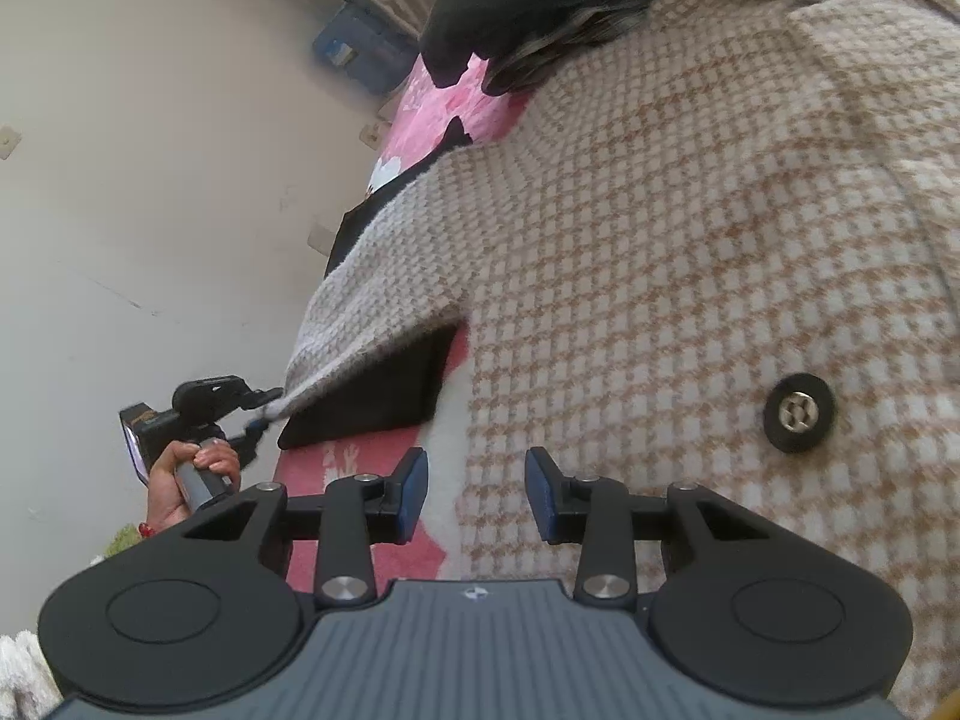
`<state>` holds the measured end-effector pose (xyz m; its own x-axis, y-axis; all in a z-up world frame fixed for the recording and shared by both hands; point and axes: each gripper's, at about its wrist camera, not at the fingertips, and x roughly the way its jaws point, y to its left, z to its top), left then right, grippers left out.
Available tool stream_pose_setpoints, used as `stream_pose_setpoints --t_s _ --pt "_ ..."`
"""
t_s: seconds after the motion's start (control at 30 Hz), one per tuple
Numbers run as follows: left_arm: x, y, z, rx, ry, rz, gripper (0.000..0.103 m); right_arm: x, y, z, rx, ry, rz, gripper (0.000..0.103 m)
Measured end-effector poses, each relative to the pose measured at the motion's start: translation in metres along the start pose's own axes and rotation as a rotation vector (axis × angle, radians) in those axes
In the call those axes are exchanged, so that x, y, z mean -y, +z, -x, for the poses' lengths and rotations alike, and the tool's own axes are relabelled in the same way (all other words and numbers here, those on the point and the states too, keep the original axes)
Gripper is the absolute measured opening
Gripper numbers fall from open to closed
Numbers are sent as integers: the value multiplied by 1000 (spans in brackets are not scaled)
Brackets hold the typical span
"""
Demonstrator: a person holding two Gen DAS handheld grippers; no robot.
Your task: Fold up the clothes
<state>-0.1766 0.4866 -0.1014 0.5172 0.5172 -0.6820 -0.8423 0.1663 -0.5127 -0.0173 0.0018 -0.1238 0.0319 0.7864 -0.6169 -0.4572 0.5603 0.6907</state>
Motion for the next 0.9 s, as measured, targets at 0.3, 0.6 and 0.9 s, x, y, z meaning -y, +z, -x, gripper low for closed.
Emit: stream_pose_setpoints --t_s 0.3,0.6,0.9 --pt "106 -39 135 87 -557 -417 14 15 -13 50 80 11 -60 39" --pt "157 -191 231 -134 -1079 -937 14 22 -26 139 268 -76 -40 39" --pt "106 -332 208 -561 -1025 -1413 15 32 -56 212 363 -195 10 42"
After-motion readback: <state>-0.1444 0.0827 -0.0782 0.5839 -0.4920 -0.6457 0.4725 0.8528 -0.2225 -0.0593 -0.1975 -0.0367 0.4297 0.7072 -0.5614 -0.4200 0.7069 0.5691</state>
